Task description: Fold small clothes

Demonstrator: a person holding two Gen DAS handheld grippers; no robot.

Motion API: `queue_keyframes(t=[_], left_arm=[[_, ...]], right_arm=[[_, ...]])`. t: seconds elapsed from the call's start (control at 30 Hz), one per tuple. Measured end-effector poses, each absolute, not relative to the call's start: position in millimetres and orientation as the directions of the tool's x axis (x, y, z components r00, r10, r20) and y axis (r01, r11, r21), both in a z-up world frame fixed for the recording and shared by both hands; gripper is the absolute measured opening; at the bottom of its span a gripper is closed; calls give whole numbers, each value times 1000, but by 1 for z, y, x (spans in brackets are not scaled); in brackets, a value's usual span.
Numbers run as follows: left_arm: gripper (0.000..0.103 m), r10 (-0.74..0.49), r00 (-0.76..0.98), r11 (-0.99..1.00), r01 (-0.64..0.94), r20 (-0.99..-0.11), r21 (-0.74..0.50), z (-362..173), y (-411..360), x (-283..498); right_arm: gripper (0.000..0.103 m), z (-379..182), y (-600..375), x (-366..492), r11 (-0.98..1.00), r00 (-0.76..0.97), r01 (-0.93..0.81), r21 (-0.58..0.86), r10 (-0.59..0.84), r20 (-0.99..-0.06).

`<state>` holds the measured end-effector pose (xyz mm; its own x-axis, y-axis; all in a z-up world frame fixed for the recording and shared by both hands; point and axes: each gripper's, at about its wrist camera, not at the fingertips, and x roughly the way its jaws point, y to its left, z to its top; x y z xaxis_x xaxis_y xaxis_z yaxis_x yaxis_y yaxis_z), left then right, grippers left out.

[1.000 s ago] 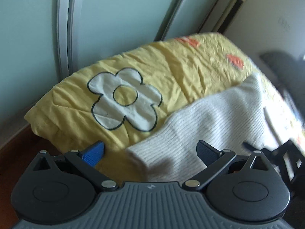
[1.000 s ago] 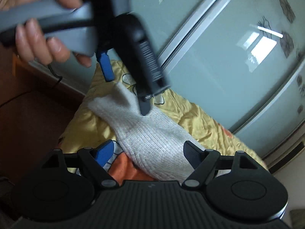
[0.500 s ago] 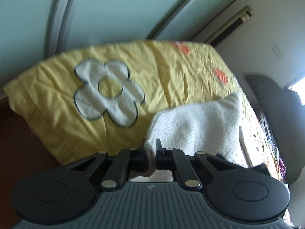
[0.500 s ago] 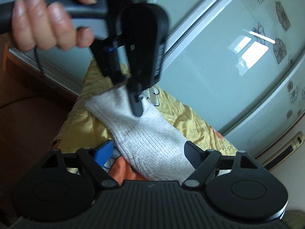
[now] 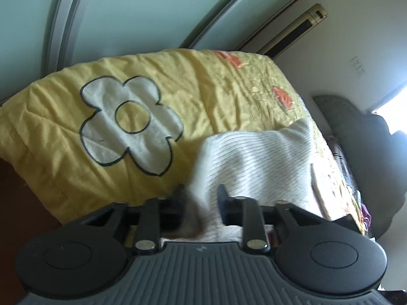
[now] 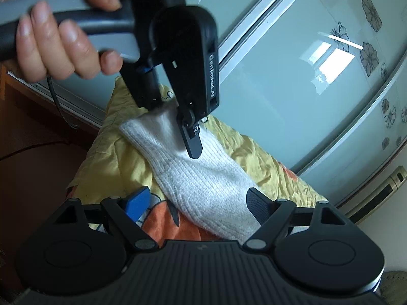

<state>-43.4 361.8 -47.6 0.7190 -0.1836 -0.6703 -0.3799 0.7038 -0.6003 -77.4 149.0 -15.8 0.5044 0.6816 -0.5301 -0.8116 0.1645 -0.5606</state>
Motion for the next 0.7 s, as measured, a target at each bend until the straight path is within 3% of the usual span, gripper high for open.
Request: queue_keyframes(t=[0.17,0.2,0.23,0.4,0.7], left_arm=[[29,-168,730,734,-356,-663,-579,-49,359,-38],[23,-157,721,751,-356,-675,-556,-46,356,-37],[6,-139,711,771,-359,-690,-525,-44,352,-35],[6,-54,734,812,-363,-677,-458,-24,336,-38],[6,-6,840,838,-292,-542,-461,49,313,-12]], right_arm=[[84,-18,148,-78,161,510,-803,-574,683,-523],[84,-17,148,-78,166,511,-804,-571,683,-522],[85,-16,147,-77,170,512,-805,-569,683,-520],[87,-5,134,-75,216,548,-784,-582,680,-487],[93,12,85,-42,393,668,-725,-565,598,-442]])
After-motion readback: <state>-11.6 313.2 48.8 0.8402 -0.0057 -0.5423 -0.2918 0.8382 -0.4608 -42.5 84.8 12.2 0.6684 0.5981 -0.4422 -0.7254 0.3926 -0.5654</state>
